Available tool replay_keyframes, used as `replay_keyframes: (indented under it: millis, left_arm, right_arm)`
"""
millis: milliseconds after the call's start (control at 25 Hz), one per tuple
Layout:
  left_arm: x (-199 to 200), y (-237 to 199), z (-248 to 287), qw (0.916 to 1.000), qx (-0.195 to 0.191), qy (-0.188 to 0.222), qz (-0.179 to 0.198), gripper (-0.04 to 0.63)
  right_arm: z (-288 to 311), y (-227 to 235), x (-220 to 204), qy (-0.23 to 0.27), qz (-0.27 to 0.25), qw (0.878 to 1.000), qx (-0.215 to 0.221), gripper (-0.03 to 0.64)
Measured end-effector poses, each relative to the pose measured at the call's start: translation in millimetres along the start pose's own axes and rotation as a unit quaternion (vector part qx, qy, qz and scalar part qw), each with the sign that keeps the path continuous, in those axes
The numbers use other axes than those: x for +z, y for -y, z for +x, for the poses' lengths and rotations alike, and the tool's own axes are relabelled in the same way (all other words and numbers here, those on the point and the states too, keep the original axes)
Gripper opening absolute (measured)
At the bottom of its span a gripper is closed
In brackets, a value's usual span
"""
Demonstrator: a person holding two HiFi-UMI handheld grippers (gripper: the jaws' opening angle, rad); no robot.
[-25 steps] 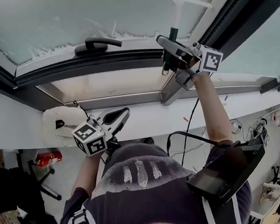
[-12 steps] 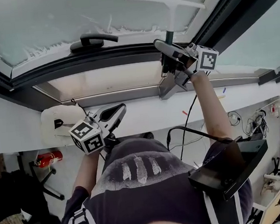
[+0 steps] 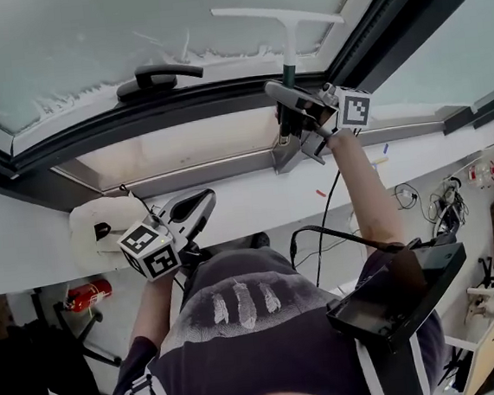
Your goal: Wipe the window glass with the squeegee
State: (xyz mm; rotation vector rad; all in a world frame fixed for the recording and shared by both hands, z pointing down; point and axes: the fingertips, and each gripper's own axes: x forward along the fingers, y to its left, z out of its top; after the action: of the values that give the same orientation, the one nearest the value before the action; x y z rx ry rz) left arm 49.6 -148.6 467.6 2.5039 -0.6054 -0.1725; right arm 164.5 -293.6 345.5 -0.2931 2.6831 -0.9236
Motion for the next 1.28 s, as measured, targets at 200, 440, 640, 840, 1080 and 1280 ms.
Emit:
replay_keyframes:
  millis: [200,440,640,840,1080,1280]
  left_arm:
    - [-4,-4,-19,0.9999,-0.005,-0.009,-0.006,0.006]
    - [-7,-14,-43,0.9996,-0.014,-0.022,-0.01,0.005]
    - [-8,-12,-47,0.9995,-0.013,-0.026,-0.014,0.006]
    - [-1,-7,-34,0.9998,0.006,-0.018,-0.002,0.005]
    - [7,5,-15,0.9992,0.036,-0.011,0.015,0.006]
    - [15,14,-8,0.9977,0.063,0.013,0.018,0.005]
  right_arm:
    - [0,3,-7,0.006,-0.001,1.0,-0.01,0.034]
    - [4,-5,-11,0.025,-0.031,0.998,-0.041,0.032]
    - [10,-32,-9,0.03,-0.04,0.998,-0.036,0.032]
    - [20,-58,-3,0.003,-0.064,0.998,-0.009,0.032]
    - [28,-83,-3,-0.014,-0.071,0.996,0.042,0.032]
    - [52,-87,0,-0.047,-0.101,0.992,0.059,0.032]
